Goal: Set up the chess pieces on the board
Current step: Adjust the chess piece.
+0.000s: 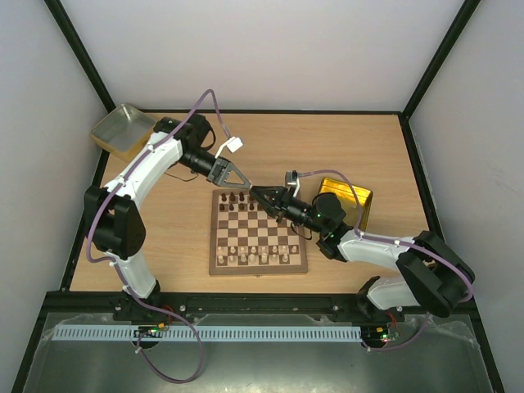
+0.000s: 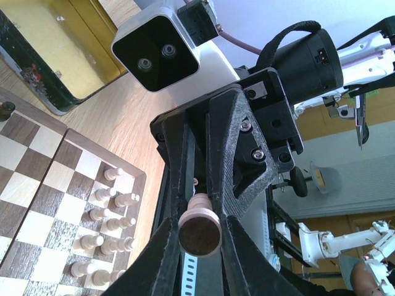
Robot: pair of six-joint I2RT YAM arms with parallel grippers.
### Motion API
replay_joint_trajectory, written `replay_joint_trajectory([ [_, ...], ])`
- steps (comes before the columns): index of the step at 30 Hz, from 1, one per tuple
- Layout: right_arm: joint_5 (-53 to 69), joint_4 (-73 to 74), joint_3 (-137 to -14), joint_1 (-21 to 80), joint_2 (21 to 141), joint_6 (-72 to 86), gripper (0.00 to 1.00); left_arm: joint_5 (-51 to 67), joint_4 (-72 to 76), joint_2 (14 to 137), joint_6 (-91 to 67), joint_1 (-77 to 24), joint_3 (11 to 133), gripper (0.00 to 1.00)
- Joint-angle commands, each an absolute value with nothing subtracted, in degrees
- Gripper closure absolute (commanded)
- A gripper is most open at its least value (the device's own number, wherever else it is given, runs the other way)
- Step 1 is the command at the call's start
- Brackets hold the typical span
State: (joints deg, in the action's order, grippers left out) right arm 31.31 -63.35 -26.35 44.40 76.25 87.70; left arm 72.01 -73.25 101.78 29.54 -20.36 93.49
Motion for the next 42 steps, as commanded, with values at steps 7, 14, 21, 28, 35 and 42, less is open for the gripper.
replay_joint_trajectory([
  [7,32.06,-64.98,-29.38,45.0,75.53,85.76,0.92,71.82,-74.35,100.64,30.76,-20.22,93.11,0.98],
  [14,32.22,-61.39,-31.16,45.01,74.48,83.72,0.97,71.35,-74.31,100.46,30.93,-20.22,92.52,0.98],
  [21,31.99,-58.34,-32.34,45.03,73.19,81.99,0.98,71.02,-74.23,100.37,30.98,-20.21,91.81,0.98],
  [28,31.81,-56.96,-33.36,45.01,72.47,81.13,0.98,70.75,-74.27,100.57,30.77,-20.21,91.58,0.97],
  [35,31.54,-56.52,-33.54,45.02,71.78,80.71,0.98,70.62,-74.21,100.9,30.41,-20.26,91.58,0.79],
  [42,31.07,-55.65,-33.73,45.08,70.78,80.16,0.98,70.55,-74.24,100.96,30.41,-20.23,91.5,0.67],
])
